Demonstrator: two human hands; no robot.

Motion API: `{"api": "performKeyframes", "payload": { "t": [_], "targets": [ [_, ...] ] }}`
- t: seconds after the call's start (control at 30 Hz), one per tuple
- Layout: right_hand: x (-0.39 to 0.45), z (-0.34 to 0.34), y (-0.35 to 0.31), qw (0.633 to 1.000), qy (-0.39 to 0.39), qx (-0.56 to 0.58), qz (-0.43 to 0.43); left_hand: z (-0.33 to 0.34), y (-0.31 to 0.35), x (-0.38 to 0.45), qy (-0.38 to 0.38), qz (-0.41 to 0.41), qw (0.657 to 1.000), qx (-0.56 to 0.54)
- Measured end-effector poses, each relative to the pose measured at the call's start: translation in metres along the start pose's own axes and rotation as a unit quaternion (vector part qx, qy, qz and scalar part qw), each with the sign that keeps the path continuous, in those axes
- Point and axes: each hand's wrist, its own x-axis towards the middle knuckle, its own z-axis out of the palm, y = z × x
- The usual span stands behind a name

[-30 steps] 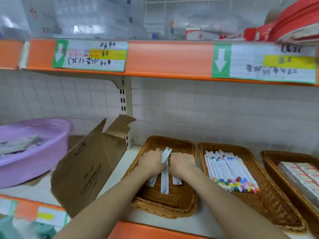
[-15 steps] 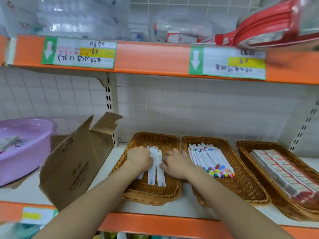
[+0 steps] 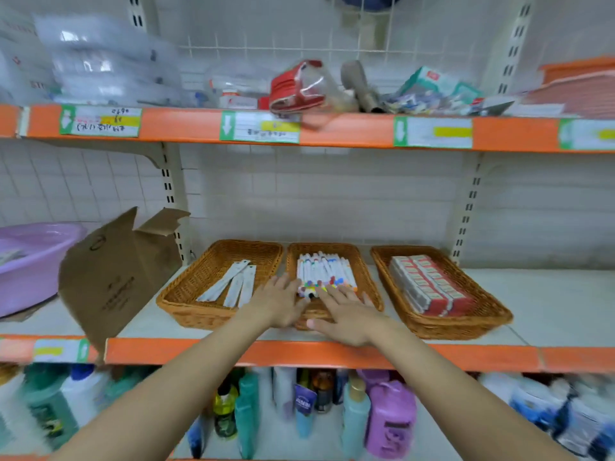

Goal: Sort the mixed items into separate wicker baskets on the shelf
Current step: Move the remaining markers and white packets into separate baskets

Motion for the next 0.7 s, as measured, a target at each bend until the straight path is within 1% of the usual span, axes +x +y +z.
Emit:
{"api": "performKeyframes", "payload": {
  "t": [0.2,0.33,0.5,0.7],
  "targets": [
    [-0.074,0.016,0.052,0.999,0.011,-0.018,0.025,0.021,0.081,-0.026,-0.043,0.030,0.999,0.006],
    [-0.112,0.020,0.095,0.998,0.018,-0.017,0.061,0.021,0.138,-0.031,-0.052,0.065,0.996,0.012],
    [-0.136,0.014,0.146,0.992,0.041,0.002,0.118,0.016,0.202,-0.019,-0.047,0.121,0.992,-0.004],
    [-0.151,0.018,0.209,0.986,0.053,0.026,0.158,0.021,0.269,0.014,-0.038,0.166,0.985,-0.003]
  ]
}}
